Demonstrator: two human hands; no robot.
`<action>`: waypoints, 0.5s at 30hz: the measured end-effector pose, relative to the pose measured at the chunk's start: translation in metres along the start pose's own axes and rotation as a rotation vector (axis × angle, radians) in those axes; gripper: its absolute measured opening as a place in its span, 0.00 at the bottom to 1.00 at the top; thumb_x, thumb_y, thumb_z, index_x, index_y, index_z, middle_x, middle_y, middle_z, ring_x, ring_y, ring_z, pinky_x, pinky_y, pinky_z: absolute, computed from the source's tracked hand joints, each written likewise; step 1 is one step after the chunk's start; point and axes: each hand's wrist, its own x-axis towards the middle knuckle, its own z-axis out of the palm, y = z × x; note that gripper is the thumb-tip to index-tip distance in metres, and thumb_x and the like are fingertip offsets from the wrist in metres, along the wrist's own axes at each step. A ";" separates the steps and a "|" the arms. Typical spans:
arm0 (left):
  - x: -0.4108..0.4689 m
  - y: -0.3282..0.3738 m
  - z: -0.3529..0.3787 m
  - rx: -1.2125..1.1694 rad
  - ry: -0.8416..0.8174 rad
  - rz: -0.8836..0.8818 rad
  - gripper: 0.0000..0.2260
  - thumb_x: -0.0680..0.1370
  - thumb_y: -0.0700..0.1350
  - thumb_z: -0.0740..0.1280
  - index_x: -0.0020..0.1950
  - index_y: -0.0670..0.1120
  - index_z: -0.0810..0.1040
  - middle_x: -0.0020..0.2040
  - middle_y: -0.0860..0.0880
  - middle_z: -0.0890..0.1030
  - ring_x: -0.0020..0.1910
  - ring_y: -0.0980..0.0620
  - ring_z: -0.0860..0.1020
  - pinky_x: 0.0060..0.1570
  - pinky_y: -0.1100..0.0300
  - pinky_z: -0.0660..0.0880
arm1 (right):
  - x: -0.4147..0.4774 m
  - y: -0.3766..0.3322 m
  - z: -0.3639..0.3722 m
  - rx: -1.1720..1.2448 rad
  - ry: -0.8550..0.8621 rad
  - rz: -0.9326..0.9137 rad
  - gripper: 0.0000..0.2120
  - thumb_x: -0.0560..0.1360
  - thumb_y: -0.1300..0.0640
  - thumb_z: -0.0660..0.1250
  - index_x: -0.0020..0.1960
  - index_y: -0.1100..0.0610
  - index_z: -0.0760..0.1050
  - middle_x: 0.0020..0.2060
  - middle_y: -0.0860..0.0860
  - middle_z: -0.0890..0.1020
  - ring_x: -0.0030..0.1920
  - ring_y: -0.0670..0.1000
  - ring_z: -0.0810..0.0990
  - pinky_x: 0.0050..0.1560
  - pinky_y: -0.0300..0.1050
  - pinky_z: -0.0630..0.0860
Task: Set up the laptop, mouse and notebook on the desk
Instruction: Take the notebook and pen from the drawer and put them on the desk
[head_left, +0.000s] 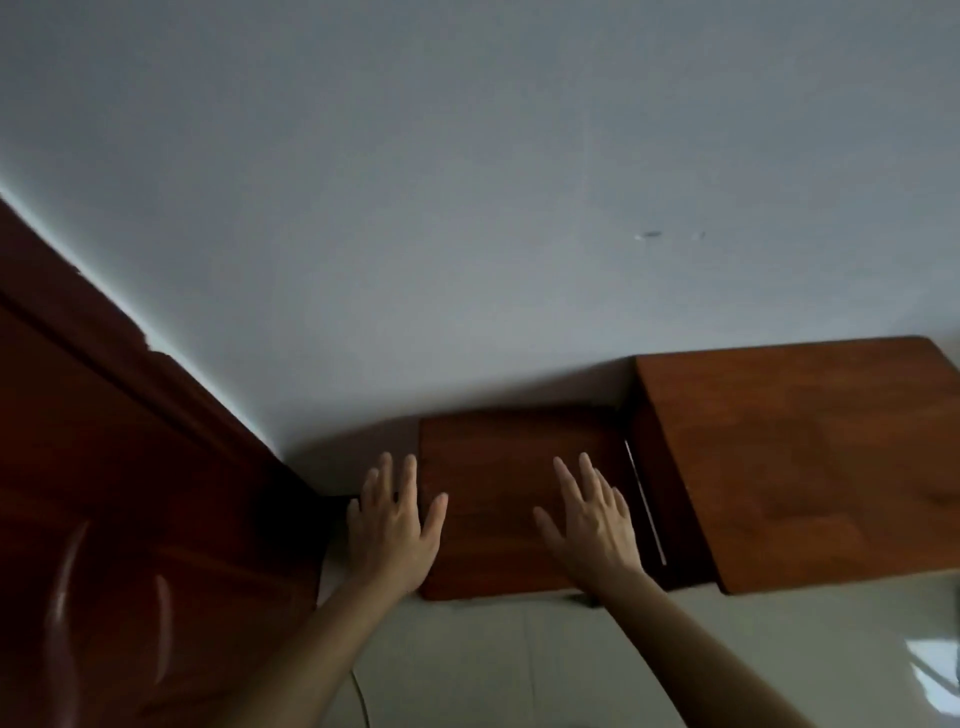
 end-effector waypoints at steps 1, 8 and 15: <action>-0.001 -0.003 0.022 -0.009 -0.017 -0.008 0.32 0.82 0.62 0.53 0.81 0.48 0.53 0.81 0.41 0.51 0.79 0.42 0.53 0.73 0.44 0.59 | -0.006 0.011 0.017 0.024 -0.001 0.029 0.37 0.79 0.35 0.56 0.82 0.47 0.49 0.81 0.56 0.52 0.80 0.56 0.55 0.78 0.55 0.54; -0.026 -0.016 0.163 -0.218 -0.079 -0.191 0.39 0.79 0.64 0.58 0.81 0.47 0.46 0.81 0.42 0.45 0.80 0.41 0.48 0.74 0.44 0.56 | -0.043 0.088 0.131 0.235 -0.045 0.281 0.43 0.79 0.33 0.56 0.81 0.51 0.37 0.82 0.55 0.50 0.79 0.57 0.56 0.75 0.55 0.61; -0.039 -0.032 0.258 -0.810 -0.007 -0.504 0.49 0.74 0.61 0.70 0.80 0.50 0.39 0.82 0.47 0.49 0.80 0.49 0.51 0.77 0.49 0.53 | -0.053 0.147 0.225 0.521 -0.164 0.523 0.40 0.80 0.42 0.62 0.81 0.55 0.45 0.80 0.57 0.56 0.78 0.60 0.60 0.74 0.59 0.64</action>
